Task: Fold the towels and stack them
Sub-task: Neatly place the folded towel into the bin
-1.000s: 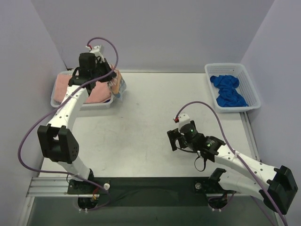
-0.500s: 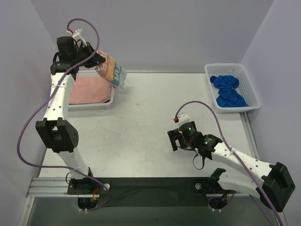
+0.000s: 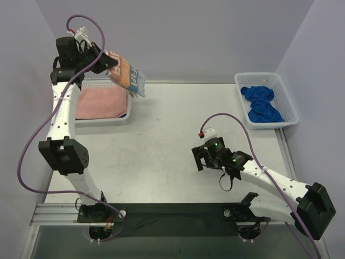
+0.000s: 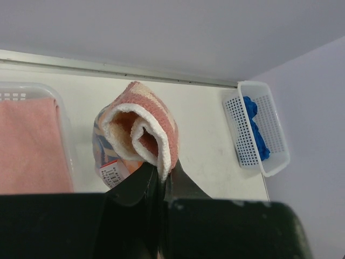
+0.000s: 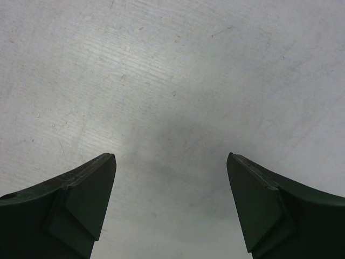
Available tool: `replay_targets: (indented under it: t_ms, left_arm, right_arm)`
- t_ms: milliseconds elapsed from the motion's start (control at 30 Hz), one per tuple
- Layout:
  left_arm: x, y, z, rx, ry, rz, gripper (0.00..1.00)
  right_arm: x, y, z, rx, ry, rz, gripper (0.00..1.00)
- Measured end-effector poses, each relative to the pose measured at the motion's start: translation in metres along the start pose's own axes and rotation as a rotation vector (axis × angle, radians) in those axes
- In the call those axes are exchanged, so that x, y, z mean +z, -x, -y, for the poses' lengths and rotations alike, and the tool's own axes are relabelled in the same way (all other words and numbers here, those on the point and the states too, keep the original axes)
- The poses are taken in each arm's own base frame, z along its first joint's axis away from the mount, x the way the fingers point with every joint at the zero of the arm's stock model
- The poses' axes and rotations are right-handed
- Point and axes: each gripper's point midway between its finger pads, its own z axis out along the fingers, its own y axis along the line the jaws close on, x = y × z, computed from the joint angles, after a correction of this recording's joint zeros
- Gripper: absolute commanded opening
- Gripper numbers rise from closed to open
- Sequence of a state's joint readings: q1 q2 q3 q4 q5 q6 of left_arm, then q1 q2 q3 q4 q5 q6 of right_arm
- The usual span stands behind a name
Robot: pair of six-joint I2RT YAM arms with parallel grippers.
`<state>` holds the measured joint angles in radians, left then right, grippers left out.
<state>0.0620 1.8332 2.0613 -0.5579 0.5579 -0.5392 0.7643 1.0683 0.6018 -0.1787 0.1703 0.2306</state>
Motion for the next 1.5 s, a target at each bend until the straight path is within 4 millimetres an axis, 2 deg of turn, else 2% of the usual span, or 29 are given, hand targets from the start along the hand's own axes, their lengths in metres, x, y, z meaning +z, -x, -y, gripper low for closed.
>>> replay_targets:
  t_ms: [767,1133,1500]
  left_arm:
    - [-0.007,-0.001,0.002,-0.028,0.005,0.002,0.0]
    - [-0.008,-0.011,-0.033,-0.082,0.062,-0.023,0.0]
    - [-0.012,-0.009,-0.056,-0.139,0.044,-0.008,0.0]
  right_arm:
    - [0.0,0.002,0.0,0.008,0.0,0.001,0.86]
    - [0.0,0.001,0.0,0.008,0.0,-0.002,0.86]
    - [0.003,-0.001,-0.001,0.004,0.001,-0.015,0.86]
